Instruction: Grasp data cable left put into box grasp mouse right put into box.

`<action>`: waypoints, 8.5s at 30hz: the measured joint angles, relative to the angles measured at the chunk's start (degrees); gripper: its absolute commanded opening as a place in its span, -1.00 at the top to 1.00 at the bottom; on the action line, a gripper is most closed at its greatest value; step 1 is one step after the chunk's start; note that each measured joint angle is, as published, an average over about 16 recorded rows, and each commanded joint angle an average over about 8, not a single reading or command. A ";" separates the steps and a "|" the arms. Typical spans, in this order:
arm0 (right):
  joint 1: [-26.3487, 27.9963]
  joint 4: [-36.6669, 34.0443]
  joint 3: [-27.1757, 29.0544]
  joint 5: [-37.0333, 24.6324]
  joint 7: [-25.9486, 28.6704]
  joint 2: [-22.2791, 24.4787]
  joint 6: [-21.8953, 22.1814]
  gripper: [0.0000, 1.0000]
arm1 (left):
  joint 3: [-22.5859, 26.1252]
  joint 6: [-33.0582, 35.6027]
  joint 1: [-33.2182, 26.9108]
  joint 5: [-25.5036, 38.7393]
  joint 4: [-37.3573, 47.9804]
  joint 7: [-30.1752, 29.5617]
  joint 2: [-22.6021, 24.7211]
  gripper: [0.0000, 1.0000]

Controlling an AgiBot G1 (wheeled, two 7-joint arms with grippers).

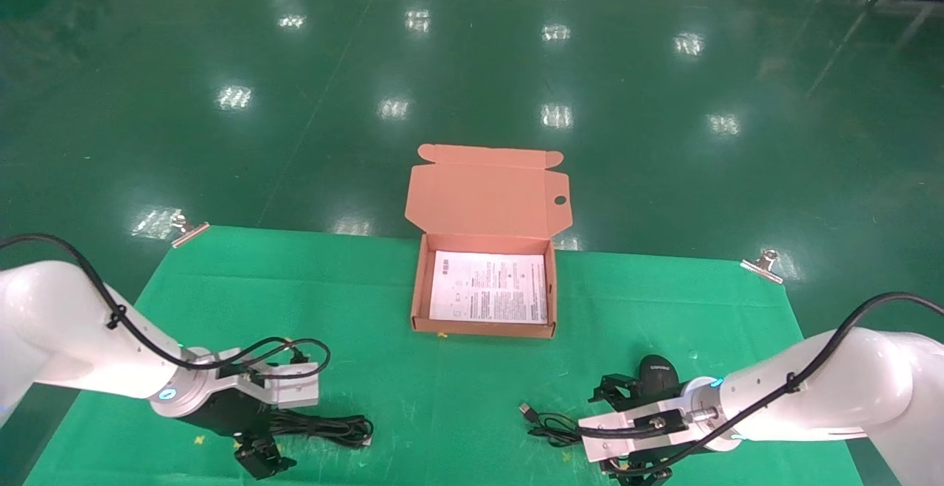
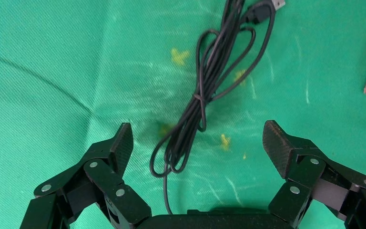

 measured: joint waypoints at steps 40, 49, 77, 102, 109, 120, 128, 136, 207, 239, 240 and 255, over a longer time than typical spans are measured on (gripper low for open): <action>0.03 -0.01 0.03 -0.05 -0.08 0.03 0.10 1.00 | 0.02 0.07 0.00 -0.01 0.00 0.11 -0.04 1.00; 2.31 0.49 2.31 2.74 1.47 2.97 -1.51 1.00 | 0.17 0.94 -0.84 0.42 -2.88 0.47 -1.44 1.00; 23.18 -3.42 14.39 15.58 0.92 -0.53 4.43 1.00 | -2.89 -5.63 -8.21 11.38 -36.69 -15.46 -10.60 1.00; 31.40 -18.43 14.84 17.10 -7.86 -11.65 8.00 1.00 | -4.93 -12.48 -11.80 10.41 -34.09 -13.03 -7.38 1.00; 30.00 -19.25 14.40 16.79 -8.19 -12.61 8.98 1.00 | -4.27 -11.59 -11.10 12.48 -34.75 -14.80 -7.77 1.00; 25.89 -20.50 11.53 16.64 -8.31 -14.93 11.47 1.00 | -2.67 -6.71 -9.90 18.77 -38.53 -21.41 -9.65 1.00; 23.05 -19.11 7.00 18.39 -6.63 -15.76 13.66 1.00 | -1.80 -1.24 -9.45 22.94 -43.41 -26.97 -11.58 1.00; 20.74 -16.15 0.69 21.53 -3.03 -15.99 16.12 1.00 | -1.43 2.27 -9.08 25.27 -47.45 -30.69 -12.69 1.00; 24.45 -3.88 -19.79 26.34 23.11 11.33 18.15 -1.00 | 7.74 -32.07 -2.62 -3.92 -11.19 8.06 11.46 1.00; 24.99 7.16 -21.13 22.03 29.92 21.12 17.20 -1.00 | 20.14 -36.17 -3.06 -18.66 -12.35 9.73 11.64 -1.00; 24.99 7.12 -21.12 22.05 29.89 21.09 17.20 -1.00 | 20.09 -36.17 -3.05 -18.60 -12.37 9.74 11.64 -1.00; 25.58 6.81 -20.70 22.24 29.74 20.91 17.60 -1.00 | 19.55 -36.57 -3.67 -18.59 -15.11 9.45 9.77 -1.00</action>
